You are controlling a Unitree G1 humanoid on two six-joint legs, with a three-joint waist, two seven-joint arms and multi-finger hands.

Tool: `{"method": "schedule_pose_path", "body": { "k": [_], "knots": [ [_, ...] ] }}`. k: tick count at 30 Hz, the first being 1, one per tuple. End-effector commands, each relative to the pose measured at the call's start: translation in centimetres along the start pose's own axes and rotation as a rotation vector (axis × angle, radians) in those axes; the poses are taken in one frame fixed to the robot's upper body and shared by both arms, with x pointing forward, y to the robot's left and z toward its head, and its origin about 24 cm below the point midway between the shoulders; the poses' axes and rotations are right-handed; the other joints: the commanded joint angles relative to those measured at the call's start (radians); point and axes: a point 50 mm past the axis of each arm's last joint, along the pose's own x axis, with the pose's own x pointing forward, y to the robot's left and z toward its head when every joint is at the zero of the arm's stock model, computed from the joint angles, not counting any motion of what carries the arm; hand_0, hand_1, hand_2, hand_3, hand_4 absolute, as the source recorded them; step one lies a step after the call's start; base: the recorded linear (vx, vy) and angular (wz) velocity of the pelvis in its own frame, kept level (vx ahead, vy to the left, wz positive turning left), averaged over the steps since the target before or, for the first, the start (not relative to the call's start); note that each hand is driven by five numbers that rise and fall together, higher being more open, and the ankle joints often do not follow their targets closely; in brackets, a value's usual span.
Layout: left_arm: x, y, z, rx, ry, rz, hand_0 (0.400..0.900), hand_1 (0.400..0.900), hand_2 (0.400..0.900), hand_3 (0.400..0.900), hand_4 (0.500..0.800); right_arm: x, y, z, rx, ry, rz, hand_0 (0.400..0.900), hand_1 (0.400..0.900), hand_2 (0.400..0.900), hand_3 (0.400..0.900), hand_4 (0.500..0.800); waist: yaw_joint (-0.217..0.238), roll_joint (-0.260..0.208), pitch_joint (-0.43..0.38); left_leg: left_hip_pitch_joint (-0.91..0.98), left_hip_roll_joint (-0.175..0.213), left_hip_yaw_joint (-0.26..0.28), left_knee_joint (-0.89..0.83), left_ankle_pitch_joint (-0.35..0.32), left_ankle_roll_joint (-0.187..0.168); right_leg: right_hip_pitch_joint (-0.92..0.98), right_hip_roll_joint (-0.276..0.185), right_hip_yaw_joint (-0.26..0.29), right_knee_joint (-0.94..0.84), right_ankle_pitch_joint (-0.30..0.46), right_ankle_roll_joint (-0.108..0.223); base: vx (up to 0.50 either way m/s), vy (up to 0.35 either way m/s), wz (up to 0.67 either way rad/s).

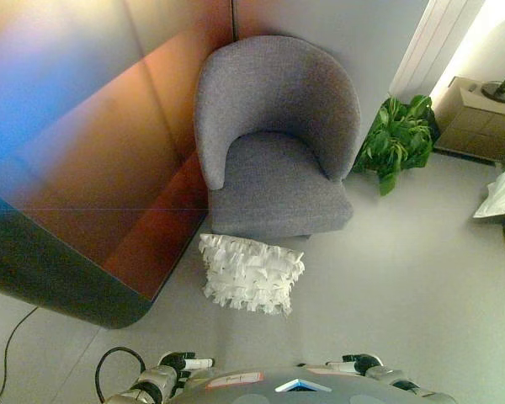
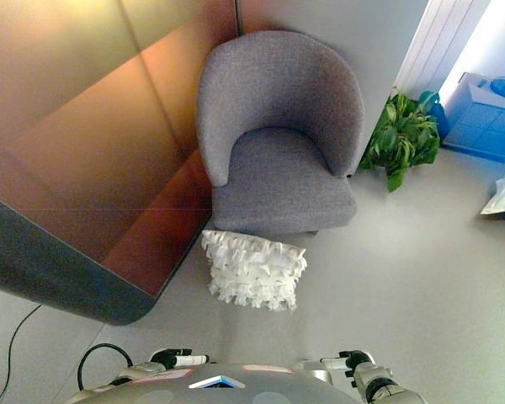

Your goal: Pick up the pillow and put it on the sofa.

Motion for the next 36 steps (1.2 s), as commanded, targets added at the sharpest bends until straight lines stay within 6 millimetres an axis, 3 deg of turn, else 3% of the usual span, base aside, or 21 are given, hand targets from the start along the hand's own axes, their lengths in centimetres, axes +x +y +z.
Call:
{"method": "schedule_pose_path", "body": {
  "k": [1, 29, 32, 36],
  "knots": [
    [0.0, 0.0, -0.6, 0.048, 0.068, 0.005, 0.9, 0.9, 0.9, 0.9, 0.8, 0.0, 1.0, 1.0, -0.087, 0.013, 0.018, 0.9, 0.9, 0.9, 0.9, 0.8, 0.012, -0.009, 0.043, 0.029, -0.031, 0.006, 0.01, -0.074, 0.061, -0.047, -0.031, 0.026, 0.001, 0.082, 0.026, 0.0, 0.0, 0.0],
    [0.1, -0.6, -0.6, 0.072, 0.071, -0.031, 0.9, 0.9, 0.9, 0.9, 0.8, 0.0, 1.5, 1.4, -0.049, -0.003, 0.029, 0.9, 0.9, 0.9, 0.9, 0.8, 0.018, -0.007, 0.054, 0.024, -0.026, -0.003, 0.017, -0.073, 0.06, -0.048, -0.031, 0.015, 0.01, 0.072, 0.019, 0.0, -0.009, 0.0],
    [0.1, -0.4, -0.5, 0.087, 0.071, -0.019, 0.9, 0.9, 0.9, 0.9, 0.8, 0.0, 1.5, 1.7, -0.031, -0.012, 0.03, 0.9, 0.9, 0.9, 0.9, 0.8, 0.015, -0.01, 0.057, 0.023, -0.015, 0.0, 0.025, -0.073, 0.057, -0.054, -0.022, 0.017, 0.022, 0.062, 0.012, 0.02, -0.114, -0.07],
    [0.0, -0.1, 0.3, 0.042, 0.053, -0.005, 0.9, 0.9, 0.9, 0.9, 0.8, -0.1, 1.0, 2.2, 0.002, -0.03, 0.017, 0.9, 0.9, 0.9, 0.9, 0.8, -0.002, -0.017, 0.075, -0.022, 0.011, -0.016, 0.108, -0.081, 0.053, -0.106, 0.009, 0.064, 0.094, 0.029, -0.017, -0.02, -0.167, -0.09]
  ]
}}
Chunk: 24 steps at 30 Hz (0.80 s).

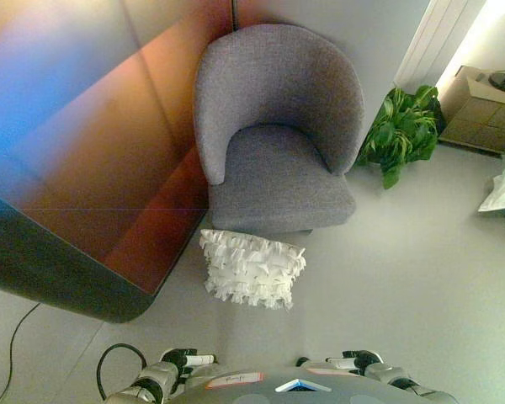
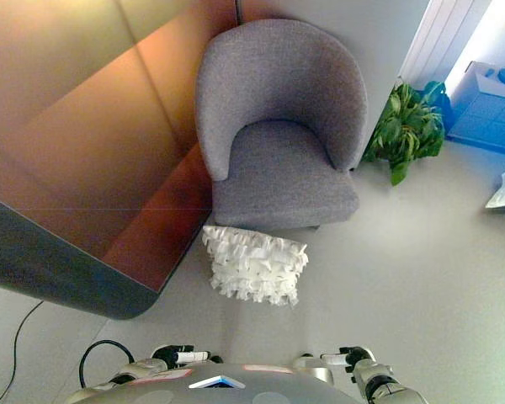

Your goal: Pick up the pillow and put it on the sofa.

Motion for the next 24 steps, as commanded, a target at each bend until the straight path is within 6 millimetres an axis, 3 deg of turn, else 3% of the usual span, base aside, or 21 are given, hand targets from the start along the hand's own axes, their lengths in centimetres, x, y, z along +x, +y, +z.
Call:
{"method": "schedule_pose_path", "body": {
  "k": [1, 3, 5, 7, 11, 13, 16, 21, 24],
  "knots": [
    [0.1, -0.2, -0.4, -0.007, 0.066, 0.013, 0.9, 0.9, 0.9, 0.9, 0.8, 0.0, 1.0, 1.9, -0.015, -0.017, 0.024, 0.9, 0.9, 0.9, 0.9, 0.8, -0.003, -0.033, 0.051, -0.017, 0.006, -0.02, 0.134, -0.087, 0.051, -0.1, 0.002, 0.056, 0.109, 0.026, -0.023, -0.02, -0.193, -0.13],
    [0.1, -0.1, 0.0, -0.046, 0.054, 0.02, 0.9, 0.9, 0.9, 0.9, 0.8, 0.0, 0.6, 2.1, -0.011, -0.024, 0.011, 0.9, 0.9, 0.9, 0.9, 0.8, -0.008, -0.048, 0.065, -0.039, 0.011, -0.034, 0.276, -0.121, 0.054, -0.128, 0.0, 0.046, 0.152, 0.009, -0.05, 0.02, -0.175, -0.19],
    [0.1, 0.0, 0.0, -0.072, 0.039, 0.024, 0.9, 0.9, 0.9, 0.9, 0.8, 0.0, 0.1, 1.9, -0.038, -0.021, 0.001, 0.9, 0.9, 0.9, 0.9, 0.8, -0.005, -0.054, 0.075, -0.087, 0.017, -0.064, 0.406, -0.07, 0.041, -0.134, 0.001, 0.032, 0.165, -0.002, -0.078, 0.08, -0.118, -0.26],
    [0.1, -0.2, 0.1, -0.086, 0.018, 0.013, 0.9, 0.9, 0.9, 0.9, 0.8, 0.0, -0.4, 1.3, -0.077, 0.012, -0.009, 0.9, 0.9, 0.9, 0.9, 0.8, 0.017, -0.052, 0.095, -0.166, -0.001, -0.084, 0.456, -0.021, 0.037, -0.122, 0.0, 0.039, 0.16, -0.005, -0.078, 0.13, -0.025, -0.31],
    [0.1, -0.3, 0.2, -0.086, 0.009, -0.001, 0.9, 0.9, 0.9, 0.9, 0.8, 0.0, -1.0, 1.0, -0.082, 0.029, -0.024, 0.9, 0.9, 0.9, 0.9, 0.8, 0.055, -0.021, 0.118, -0.23, 0.044, -0.027, 0.278, 0.044, 0.014, -0.071, 0.002, 0.019, 0.138, -0.034, -0.055, 0.22, 0.131, -0.06],
    [0.1, -0.1, -0.2, -0.073, 0.016, 0.005, 0.9, 0.9, 0.9, 0.9, 0.8, 0.0, -1.2, 1.3, -0.067, 0.015, -0.021, 0.9, 0.9, 0.9, 0.9, 0.8, 0.084, 0.0, 0.117, -0.26, 0.091, -0.027, 0.096, 0.147, -0.025, 0.003, 0.014, 0.02, 0.102, -0.058, -0.04, 0.38, 0.197, -0.01],
    [0.1, -0.2, -1.1, -0.066, 0.033, 0.002, 0.9, 0.9, 0.9, 0.9, 0.8, 0.0, -1.1, 1.1, -0.064, 0.008, -0.018, 0.9, 0.9, 0.9, 0.9, 0.8, 0.103, 0.002, 0.109, -0.273, 0.126, -0.037, 0.013, 0.199, -0.046, 0.088, 0.007, 0.036, 0.066, -0.087, -0.036, 0.34, 0.189, -0.1],
    [0.1, -0.6, -1.9, -0.11, 0.051, 0.0, 0.9, 0.9, 0.9, 0.9, 0.8, 0.1, -0.3, 1.0, -0.072, 0.004, -0.009, 0.9, 0.9, 0.9, 0.9, 0.8, 0.109, 0.005, 0.078, -0.244, 0.121, -0.037, 0.004, 0.152, -0.03, 0.114, -0.05, 0.037, 0.101, -0.113, -0.009, 0.36, 0.284, -0.17],
    [0.1, 0.2, -0.4, -0.076, 0.027, 0.013, 0.9, 0.9, 0.9, 0.9, 0.8, 0.0, -0.3, 1.4, -0.099, -0.017, -0.017, 0.9, 0.9, 0.9, 0.9, 0.8, 0.117, 0.008, 0.076, -0.306, 0.13, -0.022, 0.158, 0.103, -0.01, 0.119, -0.107, 0.031, 0.205, -0.166, 0.01, 0.29, 0.22, 0.12]
  ]
}}
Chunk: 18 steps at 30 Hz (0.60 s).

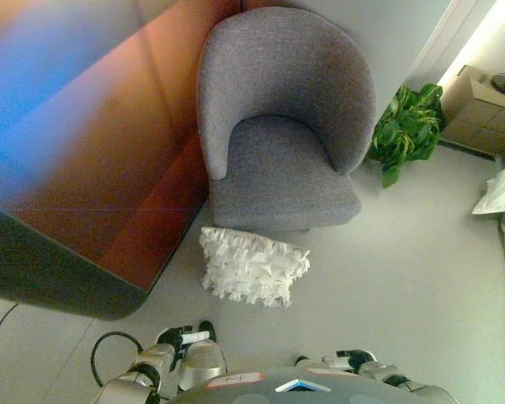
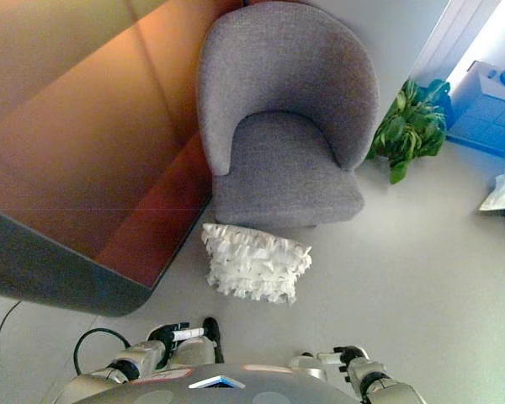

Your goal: Pick up the pillow and put it on the sofa.

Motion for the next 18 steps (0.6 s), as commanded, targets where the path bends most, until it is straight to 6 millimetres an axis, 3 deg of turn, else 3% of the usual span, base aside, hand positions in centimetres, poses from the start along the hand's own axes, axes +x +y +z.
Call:
{"method": "schedule_pose_path", "body": {
  "k": [1, 3, 5, 7, 9, 10, 11, 13, 15, 18],
  "knots": [
    [0.0, -1.1, -2.1, 0.043, 0.102, -0.025, 0.9, 0.9, 0.9, 0.9, 0.8, 0.0, -2.1, 0.9, -0.095, -0.011, -0.05, 0.9, 0.9, 0.9, 0.9, 0.8, 0.04, 0.071, 0.03, -0.184, 0.16, -0.071, 0.134, 0.059, -0.061, 0.072, 0.012, 0.008, 0.163, -0.141, 0.017, 0.16, 0.124, 0.18],
    [0.1, -0.5, -0.3, 0.067, 0.059, -0.012, 0.9, 0.9, 0.9, 0.9, 0.8, -0.2, -2.6, 2.6, -0.119, -0.075, -0.058, 0.9, 0.9, 0.9, 0.9, 0.8, 0.049, 0.063, 0.04, -0.261, 0.173, -0.053, 0.271, 0.018, -0.049, 0.068, -0.015, 0.0, 0.186, -0.15, 0.008, 0.16, 0.093, 0.23],
    [0.1, -0.3, 0.5, 0.097, 0.045, -0.013, 0.9, 0.9, 0.9, 0.9, 0.8, -0.3, -3.2, 3.7, -0.115, -0.088, -0.091, 0.9, 0.9, 0.9, 0.9, 0.8, 0.062, 0.055, 0.046, -0.301, 0.154, -0.081, 0.339, -0.03, -0.027, 0.065, -0.05, 0.0, 0.218, -0.141, -0.001, 0.24, 0.119, 0.07],
    [0.0, 0.3, 0.7, 0.139, 0.055, 0.0, 0.9, 0.9, 0.9, 0.9, 0.8, -0.4, -3.5, 3.9, -0.105, -0.084, -0.114, 0.9, 0.9, 0.9, 0.9, 0.8, 0.072, 0.041, 0.036, -0.299, 0.128, -0.072, 0.34, -0.06, 0.009, 0.072, -0.076, 0.012, 0.28, -0.066, 0.011, 0.24, 0.063, 0.03],
    [0.0, 0.3, 0.7, 0.139, 0.055, 0.0, 0.9, 0.9, 0.9, 0.9, 0.8, -0.4, -3.5, 3.9, -0.105, -0.084, -0.114, 0.9, 0.9, 0.9, 0.9, 0.8, 0.072, 0.041, 0.036, -0.299, 0.128, -0.072, 0.34, -0.06, 0.009, 0.072, -0.076, 0.012, 0.28, -0.066, 0.011, 0.15, 0.038, 0.08],
    [0.0, 1.0, 0.7, 0.19, 0.069, 0.015, 0.9, 0.9, 0.9, 0.9, 0.8, -0.3, -3.4, 3.5, -0.099, -0.095, -0.134, 0.9, 0.9, 0.9, 0.9, 0.8, 0.07, 0.028, 0.021, -0.256, 0.071, -0.078, 0.283, -0.09, 0.06, 0.006, -0.111, 0.049, 0.439, 0.08, 0.036, 0.5, 0.181, 0.29],
    [0.0, 1.1, 0.7, 0.227, 0.078, 0.028, 0.9, 0.9, 0.9, 0.9, 0.8, -0.4, -3.6, 3.4, -0.17, -0.116, -0.177, 0.9, 0.9, 0.9, 0.9, 0.8, 0.039, 0.037, 0.036, -0.148, 0.022, -0.081, 0.224, -0.132, 0.085, -0.172, -0.134, 0.07, 0.634, 0.106, 0.036, 0.52, 0.18, 0.26],
    [-0.1, 1.1, 1.1, 0.219, 0.07, 0.037, 0.9, 0.9, 0.9, 0.9, 0.8, -0.4, -3.7, 3.9, -0.218, -0.125, -0.198, 0.9, 0.9, 0.9, 0.9, 0.8, 0.03, 0.045, 0.049, -0.111, 0.021, -0.076, 0.206, -0.137, 0.083, -0.259, -0.146, 0.054, 0.62, 0.092, 0.027, 0.22, 0.001, -0.03],
    [-0.1, 1.2, 3.0, 0.187, 0.023, 0.057, 0.9, 0.9, 0.9, 0.9, 0.8, -0.9, -4.4, 6.2, -0.304, -0.181, -0.286, 0.9, 0.9, 0.9, 0.9, 0.8, 0.025, 0.048, 0.089, -0.109, 0.024, -0.082, 0.216, -0.153, 0.075, -0.362, -0.143, 0.034, 0.542, 0.094, 0.019, -0.08, -0.241, -0.11],
    [-0.4, 0.8, 7.2, 0.179, -0.091, 0.079, 0.9, 0.9, 0.9, 0.9, 0.8, -2.6, -5.8, 12.2, -0.363, -0.318, -0.491, 0.9, 0.9, 0.9, 0.9, 0.8, 0.023, 0.033, 0.181, -0.185, 0.033, -0.114, 0.309, -0.216, 0.041, -0.517, -0.182, 0.01, 0.36, 0.227, 0.06, -0.29, -0.398, 0.09]
  ]
}}
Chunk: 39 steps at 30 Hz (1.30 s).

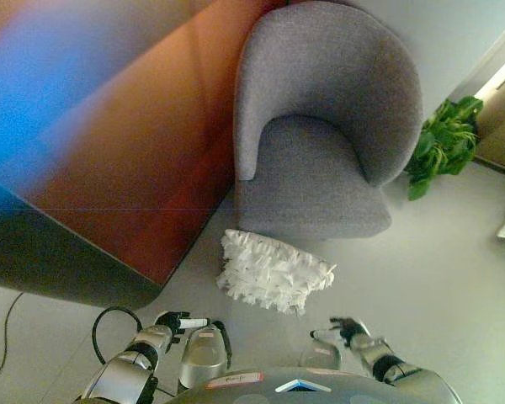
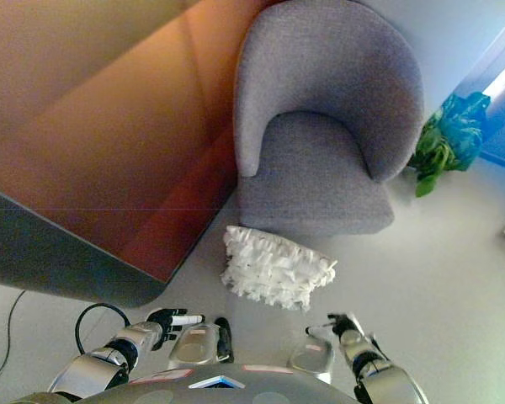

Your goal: Pick up the pillow and put it on the sofa.

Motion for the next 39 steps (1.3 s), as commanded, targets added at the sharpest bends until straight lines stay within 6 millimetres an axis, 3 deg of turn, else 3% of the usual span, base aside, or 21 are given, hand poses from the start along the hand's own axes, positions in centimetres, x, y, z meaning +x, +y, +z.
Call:
{"method": "schedule_pose_path", "body": {
  "k": [1, 6, 10, 15, 24, 39],
  "knots": [
    [-0.1, 0.4, 1.7, -0.038, -0.044, 0.047, 0.9, 0.9, 0.9, 0.9, 0.8, 0.1, -6.3, 4.4, -0.08, -0.068, -0.354, 0.9, 0.9, 0.9, 0.9, 0.8, 0.011, 0.025, 0.151, -0.07, 0.051, -0.119, 0.071, 0.002, -0.057, -0.046, -0.067, -0.028, -0.152, 0.29, 0.033, -0.23, -0.336, -0.03],
    [-0.3, 0.7, 3.4, -0.062, -0.083, 0.058, 0.9, 0.9, 0.9, 0.9, 0.8, -1.1, -10.0, 9.9, -0.088, -0.177, -0.515, 0.9, 0.9, 0.9, 0.9, 0.8, 0.029, 0.044, 0.197, -0.21, 0.124, -0.153, 0.174, 0.029, -0.103, -0.057, -0.063, -0.047, -0.13, 0.197, 0.024, -0.12, -0.167, 0.02],
    [-0.4, 0.9, 4.2, -0.056, -0.091, 0.058, 0.9, 0.9, 0.9, 0.9, 0.8, -1.8, -12.6, 11.7, -0.044, -0.219, -0.593, 0.9, 0.9, 0.9, 0.9, 0.8, 0.042, 0.058, 0.218, -0.25, 0.138, -0.182, 0.2, 0.032, -0.125, -0.08, -0.083, -0.049, -0.091, 0.169, 0.031, -0.05, -0.053, 0.18],
    [-0.4, 0.9, 4.6, -0.091, -0.073, 0.067, 0.9, 0.9, 0.9, 0.9, 0.8, -3.0, -15.1, 13.8, -0.043, -0.283, -0.685, 0.9, 0.9, 0.9, 0.9, 0.8, 0.055, 0.075, 0.233, -0.293, 0.132, -0.216, 0.261, 0.006, -0.126, -0.12, -0.106, -0.027, -0.008, 0.135, 0.03, 0.0, 0.005, 0.12],
    [-0.7, 0.8, 5.9, -0.153, -0.046, 0.045, 0.9, 0.9, 0.9, 0.9, 0.8, -6.7, -21.3, 18.5, -0.083, -0.384, -0.827, 0.9, 0.9, 0.9, 0.9, 0.8, 0.06, 0.129, 0.277, -0.454, 0.111, -0.258, 0.431, -0.059, -0.119, -0.318, -0.107, 0.076, 0.214, 0.055, 0.011, -0.02, 0.057, 0.11],
    [-0.9, 0.4, 6.7, -0.242, -0.019, 0.004, 0.9, 0.9, 0.9, 0.9, 0.8, -11.5, -26.1, 22.7, -0.05, -0.501, -0.92, 0.9, 0.9, 0.9, 0.9, 0.8, 0.051, 0.183, 0.309, -0.682, 0.089, -0.287, 0.638, -0.116, -0.102, -0.592, -0.082, 0.181, 0.461, -0.024, -0.012, -0.01, 0.038, 0.04]
  ]
}}
